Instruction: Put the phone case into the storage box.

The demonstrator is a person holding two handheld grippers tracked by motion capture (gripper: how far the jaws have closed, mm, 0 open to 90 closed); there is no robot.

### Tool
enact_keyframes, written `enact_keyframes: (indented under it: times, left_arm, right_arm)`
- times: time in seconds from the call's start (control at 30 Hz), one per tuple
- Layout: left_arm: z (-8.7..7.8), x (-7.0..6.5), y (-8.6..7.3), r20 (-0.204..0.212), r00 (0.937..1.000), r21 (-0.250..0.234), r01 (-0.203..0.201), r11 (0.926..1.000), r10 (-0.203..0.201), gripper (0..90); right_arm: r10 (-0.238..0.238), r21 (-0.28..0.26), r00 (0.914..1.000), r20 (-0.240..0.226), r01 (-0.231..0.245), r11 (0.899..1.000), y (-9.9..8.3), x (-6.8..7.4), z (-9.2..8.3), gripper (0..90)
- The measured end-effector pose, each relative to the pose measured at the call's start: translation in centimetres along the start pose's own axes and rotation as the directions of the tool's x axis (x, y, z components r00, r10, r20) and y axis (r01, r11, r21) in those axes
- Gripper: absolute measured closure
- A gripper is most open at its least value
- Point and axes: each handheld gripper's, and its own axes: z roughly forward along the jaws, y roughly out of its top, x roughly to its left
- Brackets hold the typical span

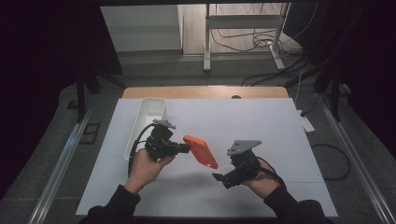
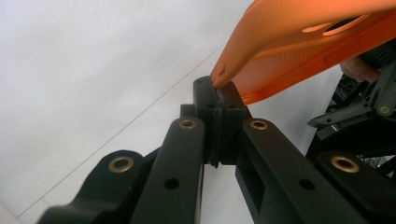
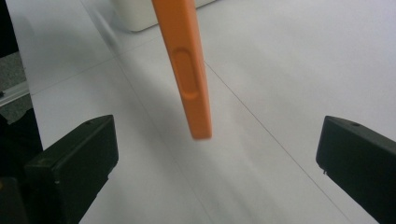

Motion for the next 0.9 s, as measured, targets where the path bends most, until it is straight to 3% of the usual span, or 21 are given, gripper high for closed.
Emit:
enact_keyframes:
  times: [0.47, 0.9]
  left_arm:
    - [-1.1, 1.3, 0.2, -0.031, 0.9994, 0.003, 0.015, 0.9999, -0.015, 89.1]
    - [-1.8, 2.1, 1.0, -0.066, 0.9978, 0.017, 0.013, 0.9998, -0.012, 89.1]
  right_arm:
    - [-0.019, 0.031, 0.9998, 0.008, 0.019, 0.999, -1.1, 0.2, -1.3, 0.0]
    - [0.04, 0.004, 0.9985, 0.038, -0.04, 0.999, -2.4, -0.5, -3.2, 0.0]
